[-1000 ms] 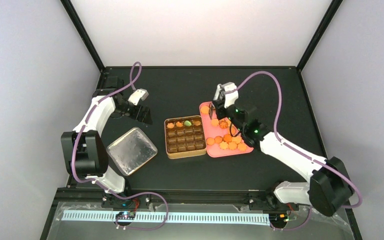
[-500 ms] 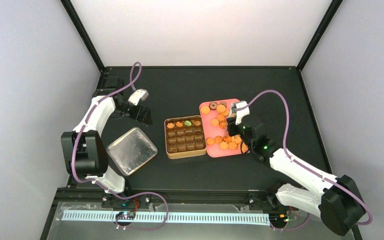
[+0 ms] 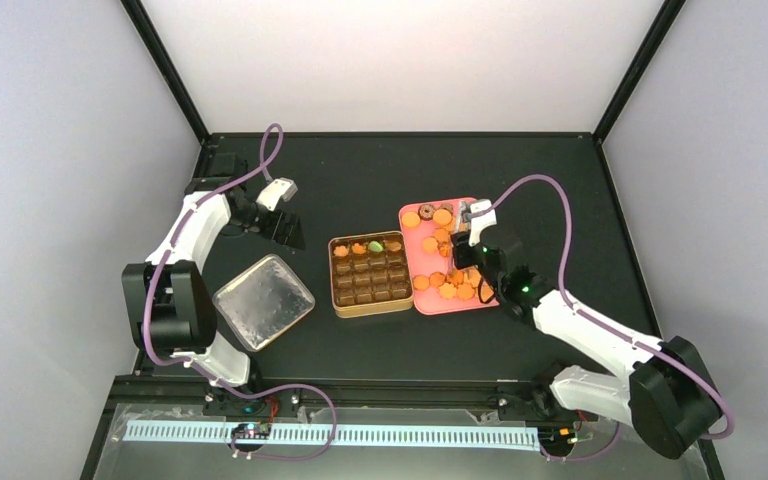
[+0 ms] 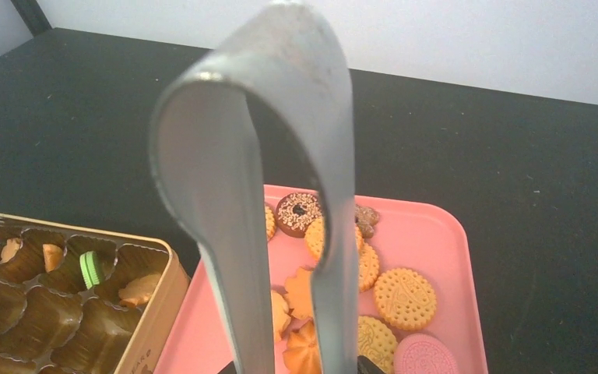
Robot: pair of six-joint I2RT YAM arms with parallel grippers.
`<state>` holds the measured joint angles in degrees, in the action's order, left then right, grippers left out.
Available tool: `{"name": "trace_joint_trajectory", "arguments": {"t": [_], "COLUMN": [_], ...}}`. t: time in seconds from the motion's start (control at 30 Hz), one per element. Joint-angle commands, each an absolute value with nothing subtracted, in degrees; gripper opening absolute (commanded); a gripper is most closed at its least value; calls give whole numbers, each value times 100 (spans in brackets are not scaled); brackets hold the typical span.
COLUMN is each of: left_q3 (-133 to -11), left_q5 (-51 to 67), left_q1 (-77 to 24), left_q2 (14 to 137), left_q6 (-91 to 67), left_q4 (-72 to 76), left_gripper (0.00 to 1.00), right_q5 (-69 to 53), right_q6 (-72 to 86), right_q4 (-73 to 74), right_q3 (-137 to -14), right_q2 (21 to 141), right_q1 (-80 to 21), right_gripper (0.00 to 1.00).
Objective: Pack the cookies
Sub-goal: Pick up the fake cookies from the plate.
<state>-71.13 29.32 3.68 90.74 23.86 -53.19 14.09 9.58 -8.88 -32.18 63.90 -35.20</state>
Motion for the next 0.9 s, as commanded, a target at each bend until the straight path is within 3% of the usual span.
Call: {"name": "trace_joint_trajectory", "arguments": {"t": [0.0,0.43,0.87], "left_q3": [-7280,-7251,-7268], "left_q5": [3074,3093,3074], "left_q1": [407,404,407], "left_q2": [8990,8991,8982], "left_q6": [2504,2504,2517], "left_q4": [-5447,-5432,-5441], "left_gripper": [97,96,96], "right_q5": [1211,1431,1251], "right_q6": [1123,891,963], "right_q4": [-1168,-1090,-1346], "right_q3": [-3340,-3841,-3825], "right_q2": [6494,6572,7123], "right_q1": [-3448,-3076,-2790], "right_gripper": [33,29,35]}}
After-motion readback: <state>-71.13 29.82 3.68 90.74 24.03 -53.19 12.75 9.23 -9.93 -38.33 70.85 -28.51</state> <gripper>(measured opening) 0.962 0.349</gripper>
